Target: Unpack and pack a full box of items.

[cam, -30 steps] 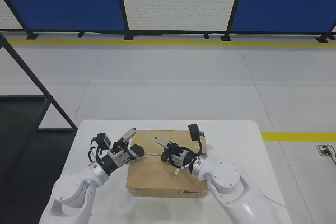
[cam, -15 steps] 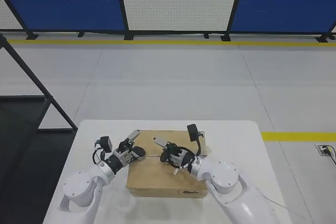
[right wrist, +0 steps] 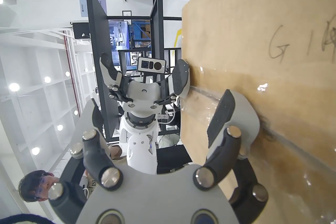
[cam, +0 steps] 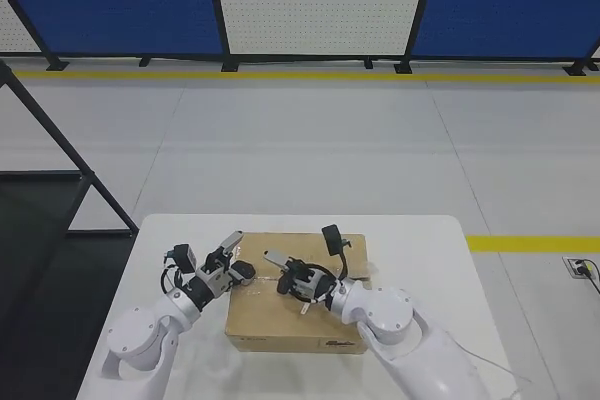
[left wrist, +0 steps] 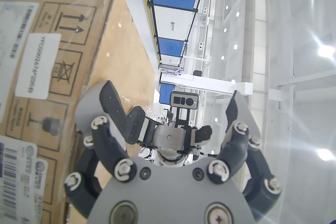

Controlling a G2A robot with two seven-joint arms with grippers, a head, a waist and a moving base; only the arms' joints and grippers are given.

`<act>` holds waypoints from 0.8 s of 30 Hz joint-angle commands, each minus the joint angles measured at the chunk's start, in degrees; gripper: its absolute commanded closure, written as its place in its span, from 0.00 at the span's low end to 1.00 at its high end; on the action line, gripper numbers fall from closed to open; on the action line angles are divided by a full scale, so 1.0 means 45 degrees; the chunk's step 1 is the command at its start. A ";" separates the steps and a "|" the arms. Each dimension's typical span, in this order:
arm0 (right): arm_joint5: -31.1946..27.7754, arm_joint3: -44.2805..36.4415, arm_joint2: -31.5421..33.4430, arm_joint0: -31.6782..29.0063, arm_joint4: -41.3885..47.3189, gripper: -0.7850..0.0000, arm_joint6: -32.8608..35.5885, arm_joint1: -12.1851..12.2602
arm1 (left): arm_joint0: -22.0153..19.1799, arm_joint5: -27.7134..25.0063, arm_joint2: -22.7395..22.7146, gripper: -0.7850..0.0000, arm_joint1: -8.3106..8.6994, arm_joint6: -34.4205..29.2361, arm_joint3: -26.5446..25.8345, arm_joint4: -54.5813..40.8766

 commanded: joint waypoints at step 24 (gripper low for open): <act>0.0999 -0.2350 0.3711 -0.2752 -0.0893 0.00 -0.0434 0.0804 | -0.0152 0.0082 0.0618 0.00 0.0087 0.0080 -0.0077 -0.0224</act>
